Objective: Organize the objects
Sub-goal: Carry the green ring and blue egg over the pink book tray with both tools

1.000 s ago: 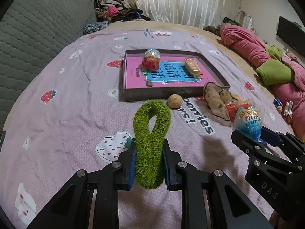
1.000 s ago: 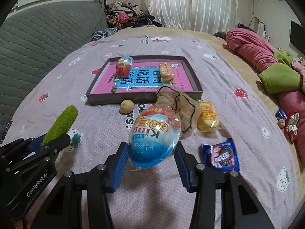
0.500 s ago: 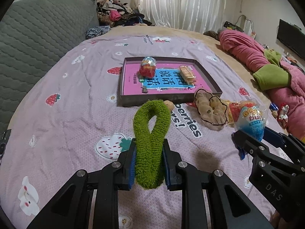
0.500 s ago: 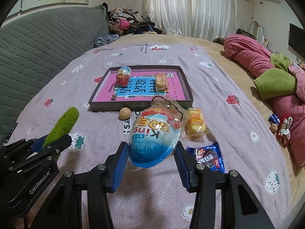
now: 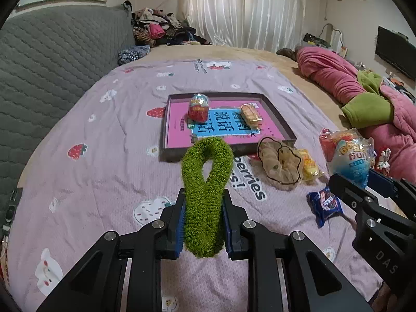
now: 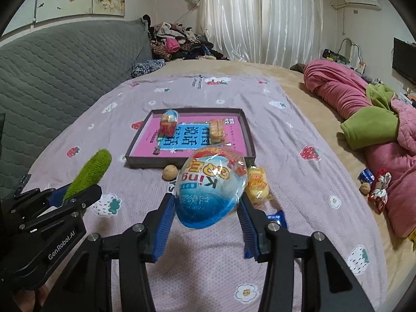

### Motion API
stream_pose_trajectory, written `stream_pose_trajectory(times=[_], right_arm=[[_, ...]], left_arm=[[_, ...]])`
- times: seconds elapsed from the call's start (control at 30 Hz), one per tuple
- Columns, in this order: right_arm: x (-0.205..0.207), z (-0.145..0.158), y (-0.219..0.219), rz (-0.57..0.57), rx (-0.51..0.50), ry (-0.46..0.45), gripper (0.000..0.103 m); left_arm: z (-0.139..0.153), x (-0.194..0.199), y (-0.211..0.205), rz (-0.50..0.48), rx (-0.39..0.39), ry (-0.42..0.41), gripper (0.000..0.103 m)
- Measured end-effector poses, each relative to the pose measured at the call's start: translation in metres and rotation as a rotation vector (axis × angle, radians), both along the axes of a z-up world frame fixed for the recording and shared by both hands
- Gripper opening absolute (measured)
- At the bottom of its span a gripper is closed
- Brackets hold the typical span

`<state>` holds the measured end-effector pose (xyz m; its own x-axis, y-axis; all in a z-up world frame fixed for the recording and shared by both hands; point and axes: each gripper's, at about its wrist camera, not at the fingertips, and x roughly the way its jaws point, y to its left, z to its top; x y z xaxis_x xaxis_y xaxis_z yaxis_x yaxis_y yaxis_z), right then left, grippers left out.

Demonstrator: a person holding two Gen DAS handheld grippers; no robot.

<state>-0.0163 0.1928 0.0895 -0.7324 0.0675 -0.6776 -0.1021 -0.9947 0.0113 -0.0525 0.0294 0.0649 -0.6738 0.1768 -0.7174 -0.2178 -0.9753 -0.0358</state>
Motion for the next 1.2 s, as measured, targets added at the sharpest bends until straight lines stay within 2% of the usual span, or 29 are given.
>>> stream_pose_trajectory(times=[0.3, 0.4, 0.57, 1.2], right_arm=[[-0.005, 0.018, 0.012, 0.004, 0.02, 0.031, 0.049], [-0.01, 0.026, 0.018, 0.011, 0.018, 0.043, 0.049], [-0.02, 0.037, 0.025, 0.016, 0.035, 0.059, 0.049], [-0.096, 0.06, 0.048, 0.059, 0.04, 0.07, 0.049]], left_arm=[[0.012, -0.01, 0.009, -0.013, -0.014, 0.012, 0.024], [0.018, -0.019, 0.01, -0.026, 0.028, 0.003, 0.024], [0.027, -0.033, 0.014, -0.026, 0.037, 0.014, 0.024], [0.058, -0.108, 0.042, -0.037, 0.049, 0.06, 0.024]])
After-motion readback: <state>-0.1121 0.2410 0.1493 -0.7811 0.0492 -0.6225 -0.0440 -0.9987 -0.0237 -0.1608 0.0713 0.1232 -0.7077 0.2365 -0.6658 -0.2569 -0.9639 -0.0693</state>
